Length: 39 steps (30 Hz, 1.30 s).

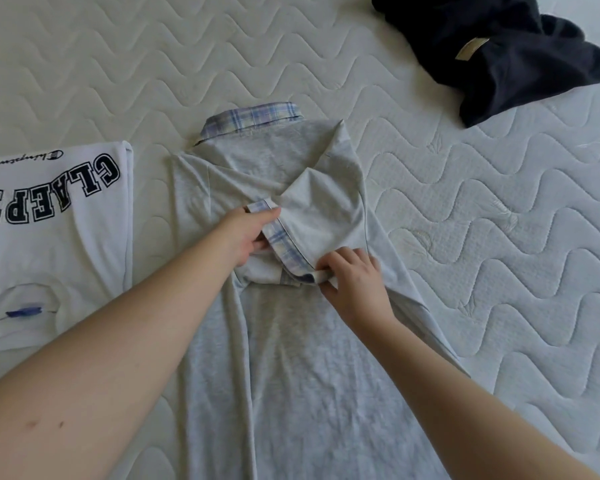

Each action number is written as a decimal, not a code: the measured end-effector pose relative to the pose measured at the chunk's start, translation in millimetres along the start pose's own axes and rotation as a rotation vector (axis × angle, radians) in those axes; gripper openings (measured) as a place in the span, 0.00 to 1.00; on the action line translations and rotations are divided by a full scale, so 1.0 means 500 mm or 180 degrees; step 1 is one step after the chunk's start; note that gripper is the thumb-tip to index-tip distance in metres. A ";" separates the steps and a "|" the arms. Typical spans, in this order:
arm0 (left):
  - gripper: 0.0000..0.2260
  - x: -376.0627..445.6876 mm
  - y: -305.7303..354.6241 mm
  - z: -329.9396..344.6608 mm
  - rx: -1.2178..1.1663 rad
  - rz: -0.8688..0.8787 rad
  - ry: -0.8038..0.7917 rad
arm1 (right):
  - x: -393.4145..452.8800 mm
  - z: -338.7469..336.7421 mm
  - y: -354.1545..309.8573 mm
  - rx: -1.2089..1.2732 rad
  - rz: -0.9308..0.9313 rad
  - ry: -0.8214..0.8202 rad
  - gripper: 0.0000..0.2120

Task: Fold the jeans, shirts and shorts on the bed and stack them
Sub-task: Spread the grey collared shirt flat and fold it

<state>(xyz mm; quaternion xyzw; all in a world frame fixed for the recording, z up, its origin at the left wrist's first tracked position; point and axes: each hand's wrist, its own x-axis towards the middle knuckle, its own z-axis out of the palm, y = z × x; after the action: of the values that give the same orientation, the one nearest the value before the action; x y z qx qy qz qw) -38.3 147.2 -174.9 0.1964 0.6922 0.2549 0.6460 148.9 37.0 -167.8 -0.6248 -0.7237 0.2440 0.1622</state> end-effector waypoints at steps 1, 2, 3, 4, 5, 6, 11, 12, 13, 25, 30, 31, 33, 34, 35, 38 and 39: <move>0.10 -0.006 -0.007 0.002 0.0139 -0.0051 -0.0061 | -0.003 0.005 -0.003 0.0003 0.0013 -0.0047 0.06; 0.12 -0.009 -0.012 0.006 0.0226 -0.0028 -0.0048 | -0.005 0.008 -0.005 0.0004 0.0035 -0.0022 0.05; 0.13 -0.012 -0.014 0.009 0.0241 0.0053 0.0030 | -0.008 0.010 -0.009 0.0020 0.0069 0.0064 0.05; 0.12 -0.013 -0.015 0.012 0.0191 0.0173 0.0138 | -0.009 0.012 -0.013 0.0066 0.0112 0.0181 0.06; 0.10 -0.014 -0.014 0.012 0.0133 0.0326 0.0262 | -0.010 0.013 -0.019 0.0127 0.0137 0.0309 0.07; 0.08 -0.014 -0.012 0.008 0.0143 0.0516 0.0410 | -0.009 0.014 -0.027 0.0180 0.0120 0.0429 0.08; 0.06 -0.009 -0.026 -0.026 0.0446 0.1055 0.1064 | 0.004 0.034 -0.066 0.0174 -0.0190 0.0355 0.12; 0.08 -0.007 -0.036 -0.033 0.0529 0.0982 0.1168 | 0.005 0.041 -0.069 0.0113 -0.0222 0.0218 0.12; 0.09 -0.004 -0.048 -0.040 0.0631 0.0901 0.1272 | 0.005 0.049 -0.070 0.0054 -0.0259 0.0074 0.12; 0.15 -0.009 -0.030 -0.012 0.2570 0.2035 0.1777 | 0.021 0.040 -0.005 -0.0081 -0.0439 -0.0306 0.33; 0.20 0.023 0.002 -0.008 0.3034 0.0752 0.1915 | 0.007 0.054 0.004 -0.0575 -0.0813 -0.0555 0.33; 0.17 0.027 0.006 -0.015 0.3108 0.0815 0.1949 | 0.006 0.056 0.006 -0.0568 -0.0775 -0.0270 0.26; 0.11 0.029 0.012 -0.034 0.2966 0.1145 0.1911 | 0.007 0.059 0.008 -0.0312 -0.0679 0.0191 0.17; 0.09 0.028 0.012 -0.044 0.2751 0.1364 0.1797 | 0.008 0.059 0.007 -0.0178 -0.0709 0.0281 0.16; 0.09 0.025 0.010 -0.055 0.2562 0.1571 0.1694 | 0.010 0.060 0.005 -0.0103 -0.0789 0.0324 0.15; 0.09 0.010 0.003 -0.086 0.2596 0.1826 0.1705 | 0.013 0.063 -0.007 -0.0064 -0.0989 0.0164 0.15; 0.08 0.006 -0.001 -0.093 0.2753 0.1775 0.1747 | 0.014 0.063 -0.011 -0.0084 -0.0986 0.0048 0.16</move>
<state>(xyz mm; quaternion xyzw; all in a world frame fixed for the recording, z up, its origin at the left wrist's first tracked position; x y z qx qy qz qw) -84.6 144.0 -175.8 0.5439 0.7976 0.1511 0.2125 126.3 38.4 -191.3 -0.5096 -0.8133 0.2018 0.1951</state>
